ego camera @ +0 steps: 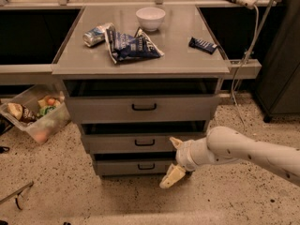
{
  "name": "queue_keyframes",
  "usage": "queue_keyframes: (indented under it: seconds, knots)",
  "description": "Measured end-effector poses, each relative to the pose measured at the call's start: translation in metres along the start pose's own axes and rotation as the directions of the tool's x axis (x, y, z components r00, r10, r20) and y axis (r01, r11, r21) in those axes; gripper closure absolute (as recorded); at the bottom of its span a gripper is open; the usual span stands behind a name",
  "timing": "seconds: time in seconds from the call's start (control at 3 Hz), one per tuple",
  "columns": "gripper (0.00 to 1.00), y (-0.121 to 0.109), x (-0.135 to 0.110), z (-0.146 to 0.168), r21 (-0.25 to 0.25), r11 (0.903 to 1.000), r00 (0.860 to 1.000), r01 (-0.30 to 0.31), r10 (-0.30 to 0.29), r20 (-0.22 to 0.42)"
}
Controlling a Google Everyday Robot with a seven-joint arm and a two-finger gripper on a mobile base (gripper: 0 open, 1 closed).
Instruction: Open middle drawer
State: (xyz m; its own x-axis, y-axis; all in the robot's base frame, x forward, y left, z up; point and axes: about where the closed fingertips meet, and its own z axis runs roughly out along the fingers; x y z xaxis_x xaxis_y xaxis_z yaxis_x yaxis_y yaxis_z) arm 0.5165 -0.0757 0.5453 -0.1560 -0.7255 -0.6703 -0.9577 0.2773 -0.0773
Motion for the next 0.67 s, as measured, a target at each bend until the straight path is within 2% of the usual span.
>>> queue_keyframes:
  seconds: [0.33,0.67]
  knots:
    - [0.00,-0.0479,0.0204,0.0596,-0.010,0.9974,0.997,-0.071,0.071,0.019]
    - [0.00,-0.0480,0.0204,0.0597,-0.009,0.9974,0.997,-0.071,0.071,0.019]
